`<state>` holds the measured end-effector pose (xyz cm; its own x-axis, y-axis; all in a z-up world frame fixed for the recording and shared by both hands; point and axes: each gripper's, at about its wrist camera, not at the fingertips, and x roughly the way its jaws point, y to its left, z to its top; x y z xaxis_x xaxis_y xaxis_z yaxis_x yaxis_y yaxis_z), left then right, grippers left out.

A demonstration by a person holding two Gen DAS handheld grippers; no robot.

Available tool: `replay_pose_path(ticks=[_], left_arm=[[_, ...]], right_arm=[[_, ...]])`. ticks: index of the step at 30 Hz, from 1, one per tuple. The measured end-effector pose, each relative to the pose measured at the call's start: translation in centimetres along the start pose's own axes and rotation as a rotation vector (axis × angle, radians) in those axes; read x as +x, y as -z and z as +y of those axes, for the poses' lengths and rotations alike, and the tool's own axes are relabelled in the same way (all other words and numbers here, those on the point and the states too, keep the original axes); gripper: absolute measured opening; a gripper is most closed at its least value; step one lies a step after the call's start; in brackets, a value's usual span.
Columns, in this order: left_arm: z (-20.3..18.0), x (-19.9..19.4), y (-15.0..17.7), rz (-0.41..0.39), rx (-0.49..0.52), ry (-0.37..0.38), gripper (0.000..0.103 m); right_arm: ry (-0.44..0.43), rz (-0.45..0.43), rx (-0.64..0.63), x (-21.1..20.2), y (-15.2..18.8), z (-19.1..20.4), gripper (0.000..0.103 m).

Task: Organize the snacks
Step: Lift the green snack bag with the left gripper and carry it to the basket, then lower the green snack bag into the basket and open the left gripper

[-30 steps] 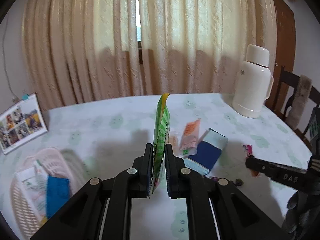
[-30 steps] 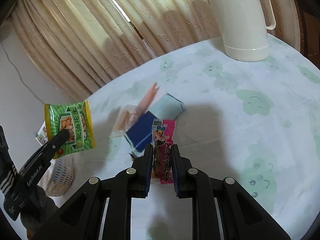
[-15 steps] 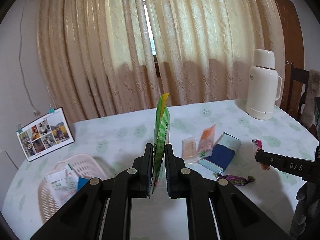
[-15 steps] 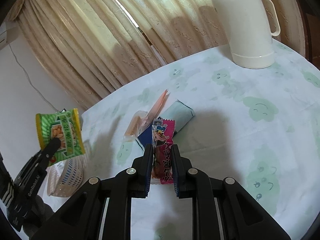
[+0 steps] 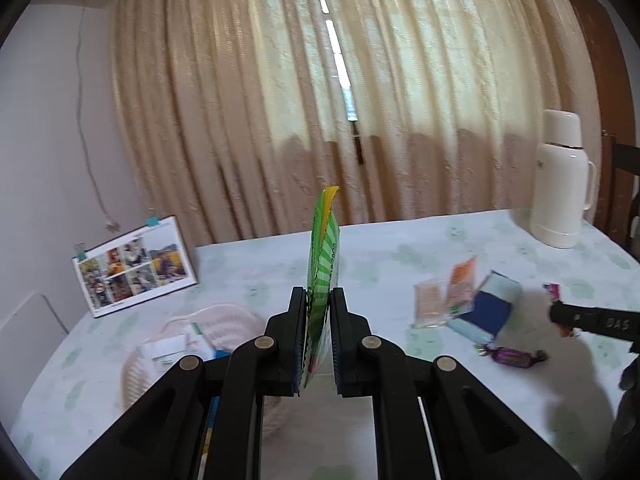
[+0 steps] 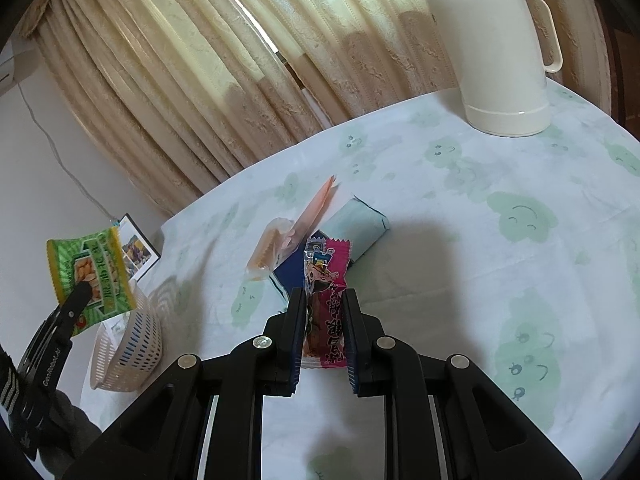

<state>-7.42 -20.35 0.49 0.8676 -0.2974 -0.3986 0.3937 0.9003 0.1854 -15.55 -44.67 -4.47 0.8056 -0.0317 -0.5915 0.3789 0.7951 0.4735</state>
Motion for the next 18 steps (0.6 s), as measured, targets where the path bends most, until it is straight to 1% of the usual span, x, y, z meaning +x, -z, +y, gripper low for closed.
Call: replay_pose_path(ticks=[5,8,10,13,18], left_arm=[[2.4,0.0,0.1,0.005,-0.05,-0.042,0.01],[3.7,0.0,0.2,0.004,-0.074,-0.097,0.01],[4.6,0.2,0.3,0.006,-0.088,-0.12,0.01],[5.9,0.3,0.4,0.017,-0.118,-0.143,0.01],[7.9,1.0,0.6,0.055,-0.178,-0.206,0.01]], right_arm=[[0.007,0.001,-0.005,0.1,0.1,0.1,0.019],[0.012,0.003,-0.01,0.3,0.2,0.1,0.019],[0.016,0.008,-0.011,0.4,0.3,0.1,0.019],[0.021,0.007,-0.013,0.5,0.3,0.1,0.019],[0.026,0.01,-0.022,0.6,0.5,0.3,0.019]])
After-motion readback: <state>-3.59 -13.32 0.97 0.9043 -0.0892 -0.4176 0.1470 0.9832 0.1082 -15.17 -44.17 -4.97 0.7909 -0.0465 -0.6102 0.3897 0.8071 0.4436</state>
